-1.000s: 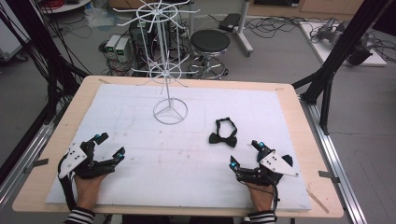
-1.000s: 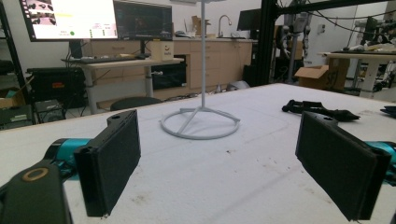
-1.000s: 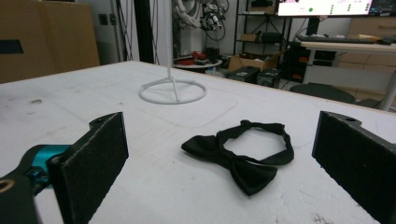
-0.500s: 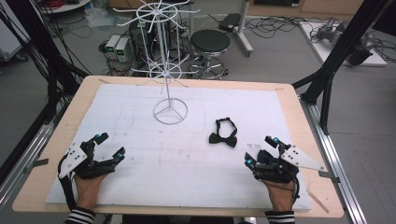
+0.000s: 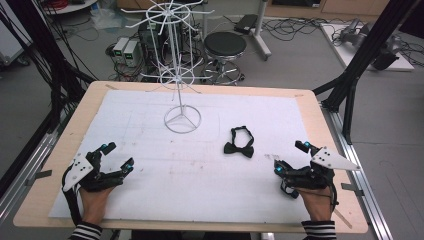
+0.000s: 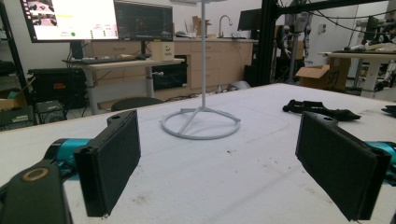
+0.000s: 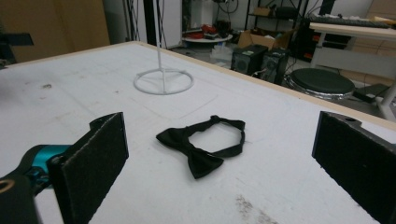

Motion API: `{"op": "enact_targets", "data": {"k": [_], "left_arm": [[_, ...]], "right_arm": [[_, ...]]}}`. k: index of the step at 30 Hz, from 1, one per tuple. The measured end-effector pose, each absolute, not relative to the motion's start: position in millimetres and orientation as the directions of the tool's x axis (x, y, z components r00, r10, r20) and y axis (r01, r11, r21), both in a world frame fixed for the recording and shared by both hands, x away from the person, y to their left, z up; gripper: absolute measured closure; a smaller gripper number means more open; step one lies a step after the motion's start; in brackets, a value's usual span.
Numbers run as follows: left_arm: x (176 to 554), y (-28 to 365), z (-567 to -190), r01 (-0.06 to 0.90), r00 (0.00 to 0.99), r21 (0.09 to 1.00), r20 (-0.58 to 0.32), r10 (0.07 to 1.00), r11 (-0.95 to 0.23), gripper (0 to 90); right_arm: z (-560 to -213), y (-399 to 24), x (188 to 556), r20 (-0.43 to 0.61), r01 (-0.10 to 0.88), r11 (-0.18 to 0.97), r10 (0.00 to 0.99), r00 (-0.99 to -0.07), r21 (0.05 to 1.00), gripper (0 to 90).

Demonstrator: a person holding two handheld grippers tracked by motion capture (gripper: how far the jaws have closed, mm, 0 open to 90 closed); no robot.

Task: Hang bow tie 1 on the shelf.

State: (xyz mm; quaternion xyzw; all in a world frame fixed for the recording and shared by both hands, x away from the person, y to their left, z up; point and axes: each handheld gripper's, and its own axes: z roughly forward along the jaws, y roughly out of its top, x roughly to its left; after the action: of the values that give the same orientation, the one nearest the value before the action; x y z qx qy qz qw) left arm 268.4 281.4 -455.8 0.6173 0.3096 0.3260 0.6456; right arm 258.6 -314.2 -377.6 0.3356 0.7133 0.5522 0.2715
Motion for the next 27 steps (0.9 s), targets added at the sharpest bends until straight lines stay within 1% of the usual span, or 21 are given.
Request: {"op": "enact_targets", "data": {"k": [7,12,17,23,27], "left_arm": [[268.0,280.3,-455.7,-0.044,0.592,0.999,0.016,0.806,0.012,14.4],[268.1,280.9,-455.7,-0.043,0.590,0.999,0.010,0.808,0.019,14.3],[267.8,280.0,-455.8,-0.047,0.590,0.999,0.017,0.807,0.014,14.3],[267.7,279.8,-455.7,-0.047,0.588,0.999,0.021,0.809,0.008,14.3],[267.6,279.6,-455.7,-0.047,0.588,0.999,0.021,0.809,0.009,14.4]], "right_arm": [[-367.4,-327.5,266.2,-0.046,0.205,0.222,0.777,-0.628,0.953,2.7],[-360.5,-337.7,271.4,-0.074,0.234,0.271,0.785,-0.615,0.934,2.8],[-360.3,-347.2,276.5,-0.077,0.277,0.308,0.782,-0.618,0.910,2.8],[-363.3,-353.6,278.8,-0.080,0.299,0.332,0.778,-0.623,0.895,2.8],[-369.4,-359.7,282.6,-0.108,0.335,0.393,0.771,-0.628,0.857,2.8]]}}
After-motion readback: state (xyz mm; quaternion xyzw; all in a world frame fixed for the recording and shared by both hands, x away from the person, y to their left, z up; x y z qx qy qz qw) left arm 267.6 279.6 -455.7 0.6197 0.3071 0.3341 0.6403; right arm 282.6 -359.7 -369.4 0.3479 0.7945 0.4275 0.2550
